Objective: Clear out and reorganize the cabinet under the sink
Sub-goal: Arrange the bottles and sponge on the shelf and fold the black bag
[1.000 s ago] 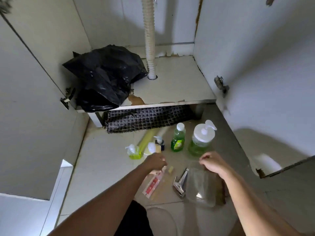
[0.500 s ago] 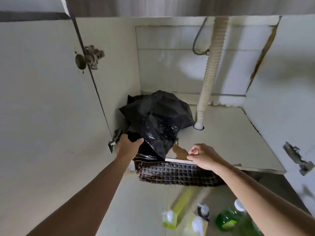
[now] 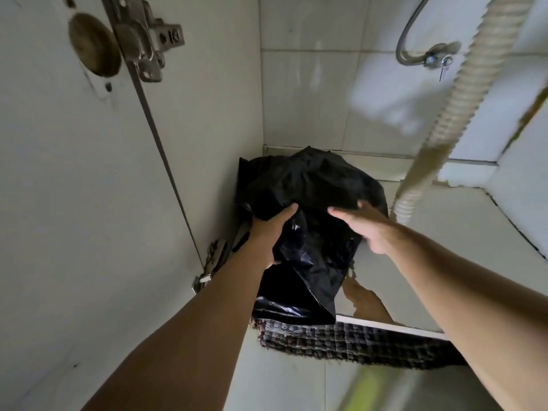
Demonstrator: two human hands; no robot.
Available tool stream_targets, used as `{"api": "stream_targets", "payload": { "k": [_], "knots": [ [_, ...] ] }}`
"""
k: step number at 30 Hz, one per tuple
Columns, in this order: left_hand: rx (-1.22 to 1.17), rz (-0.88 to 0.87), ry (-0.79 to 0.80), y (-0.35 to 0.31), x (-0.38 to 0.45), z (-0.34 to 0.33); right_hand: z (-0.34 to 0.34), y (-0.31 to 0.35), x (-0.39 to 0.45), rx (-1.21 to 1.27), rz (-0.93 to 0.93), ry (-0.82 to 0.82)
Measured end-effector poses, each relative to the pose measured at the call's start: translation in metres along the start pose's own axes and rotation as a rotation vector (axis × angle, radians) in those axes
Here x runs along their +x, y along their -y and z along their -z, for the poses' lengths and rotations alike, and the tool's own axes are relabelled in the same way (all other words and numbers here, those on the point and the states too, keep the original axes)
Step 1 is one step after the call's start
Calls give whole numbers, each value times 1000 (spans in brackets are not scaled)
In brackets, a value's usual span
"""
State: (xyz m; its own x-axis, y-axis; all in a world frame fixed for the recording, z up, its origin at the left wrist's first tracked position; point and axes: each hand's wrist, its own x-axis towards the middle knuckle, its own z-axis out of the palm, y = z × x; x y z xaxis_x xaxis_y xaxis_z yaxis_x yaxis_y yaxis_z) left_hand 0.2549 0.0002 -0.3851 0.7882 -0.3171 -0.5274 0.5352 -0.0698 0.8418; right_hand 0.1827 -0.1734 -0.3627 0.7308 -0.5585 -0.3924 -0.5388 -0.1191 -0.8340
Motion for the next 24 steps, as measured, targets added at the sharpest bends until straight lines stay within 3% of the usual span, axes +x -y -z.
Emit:
{"api": "stream_targets", "payload": {
  "k": [4,8,12,14,19,24],
  "knots": [
    [78,51,116,17,6,-16,-37,-9,2,-9,-90,105],
    [27,-95,21,44,-14,-35,-46,-26,-27,283,-179,125],
    [120,-293,-47,63,-79,-42,-21,-45,-88,487,-101,194],
    [148,-368,-2,74,-118,-47,-4,-58,-127,515,-61,227],
    [228,-493,51,98,-217,-56,32,-81,-239,595,63,261],
    [312,-561,-39,127,-329,-44,42,-108,-327,588,133,328]
  ]
}}
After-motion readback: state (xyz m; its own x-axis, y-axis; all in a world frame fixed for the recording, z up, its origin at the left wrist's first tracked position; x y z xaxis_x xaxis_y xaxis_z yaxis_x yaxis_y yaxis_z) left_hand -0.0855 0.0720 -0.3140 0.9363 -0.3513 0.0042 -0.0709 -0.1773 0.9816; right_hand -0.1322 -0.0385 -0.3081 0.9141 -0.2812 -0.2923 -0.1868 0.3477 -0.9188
